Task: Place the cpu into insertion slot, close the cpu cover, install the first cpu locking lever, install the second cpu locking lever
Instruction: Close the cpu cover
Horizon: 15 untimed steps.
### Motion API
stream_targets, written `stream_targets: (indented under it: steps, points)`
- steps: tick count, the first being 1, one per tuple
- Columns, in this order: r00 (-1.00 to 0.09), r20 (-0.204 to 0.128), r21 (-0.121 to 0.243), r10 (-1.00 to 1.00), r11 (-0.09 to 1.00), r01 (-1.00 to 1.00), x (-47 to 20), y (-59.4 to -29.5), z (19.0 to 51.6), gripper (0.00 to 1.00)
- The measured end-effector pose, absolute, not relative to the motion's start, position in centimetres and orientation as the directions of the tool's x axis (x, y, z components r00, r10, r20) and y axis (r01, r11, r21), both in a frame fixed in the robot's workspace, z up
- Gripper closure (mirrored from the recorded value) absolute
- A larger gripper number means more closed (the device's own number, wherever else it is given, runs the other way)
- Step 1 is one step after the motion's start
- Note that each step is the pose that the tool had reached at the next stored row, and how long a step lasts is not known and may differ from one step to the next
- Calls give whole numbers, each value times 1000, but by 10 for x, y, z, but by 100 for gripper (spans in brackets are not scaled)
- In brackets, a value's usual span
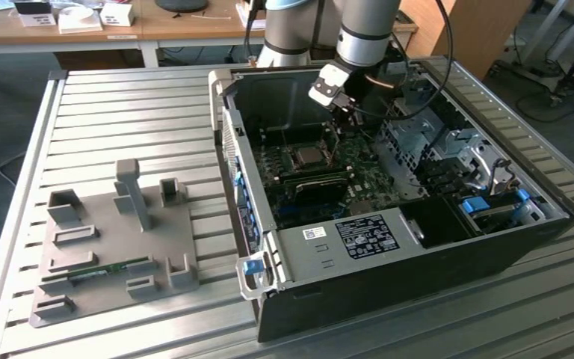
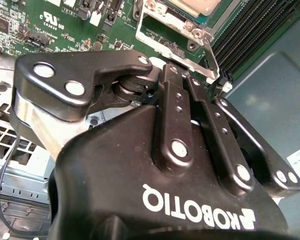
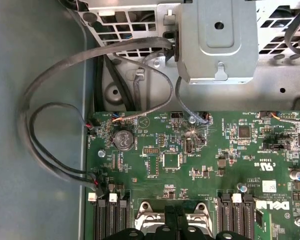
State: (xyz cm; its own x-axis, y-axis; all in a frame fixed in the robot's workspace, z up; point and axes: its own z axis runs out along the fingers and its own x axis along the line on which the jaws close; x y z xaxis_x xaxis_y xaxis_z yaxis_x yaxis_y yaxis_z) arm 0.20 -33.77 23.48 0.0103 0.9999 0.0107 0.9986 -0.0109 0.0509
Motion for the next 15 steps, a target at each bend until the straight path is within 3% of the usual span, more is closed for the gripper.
stream_targets:
  steps: [15]
  points:
    - [10,11,51,1000,-11,999,-6,-338,234,89]
